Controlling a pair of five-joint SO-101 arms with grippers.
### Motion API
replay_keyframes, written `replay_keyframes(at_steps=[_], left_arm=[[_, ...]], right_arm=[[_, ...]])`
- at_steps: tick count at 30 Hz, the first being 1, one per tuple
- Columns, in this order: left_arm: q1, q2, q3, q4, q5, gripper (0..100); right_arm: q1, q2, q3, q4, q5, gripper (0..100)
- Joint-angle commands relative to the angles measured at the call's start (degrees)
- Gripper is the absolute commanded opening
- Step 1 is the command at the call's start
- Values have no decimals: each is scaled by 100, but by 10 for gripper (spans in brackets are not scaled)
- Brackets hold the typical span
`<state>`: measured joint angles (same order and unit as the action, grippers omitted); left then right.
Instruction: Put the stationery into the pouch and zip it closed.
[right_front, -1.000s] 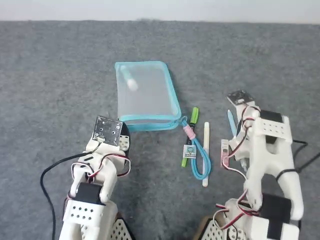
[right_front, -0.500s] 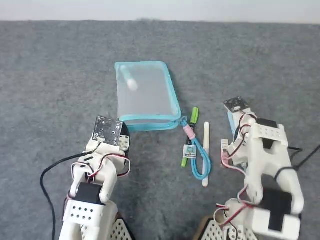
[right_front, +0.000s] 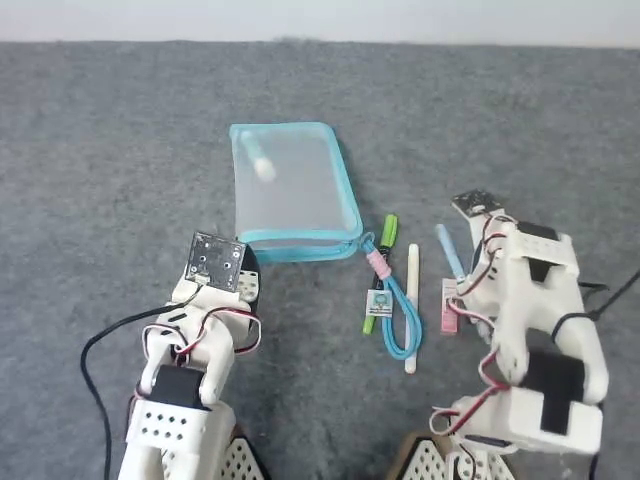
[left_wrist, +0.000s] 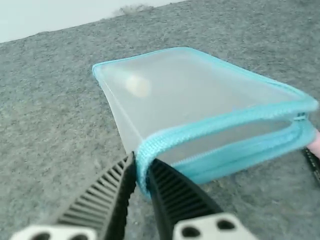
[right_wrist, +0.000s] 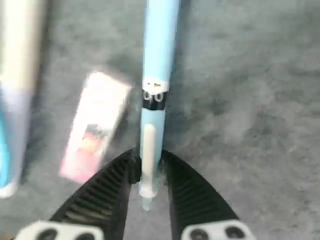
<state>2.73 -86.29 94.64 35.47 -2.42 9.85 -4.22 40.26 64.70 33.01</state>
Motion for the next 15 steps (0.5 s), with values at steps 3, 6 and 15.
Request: replay_keyframes(at_steps=[3, 6, 15], left_arm=[[26, -114, -145, -88, 0, 12], [26, -114, -145, -88, 0, 12], [18, -114, -145, -88, 0, 12]], right_arm=[[-409, -1851, -97, 919, -167, 7], [-875, -2897, -97, 1464, -325, 7], [-2985, -4708, -88, 2932, -334, 7]])
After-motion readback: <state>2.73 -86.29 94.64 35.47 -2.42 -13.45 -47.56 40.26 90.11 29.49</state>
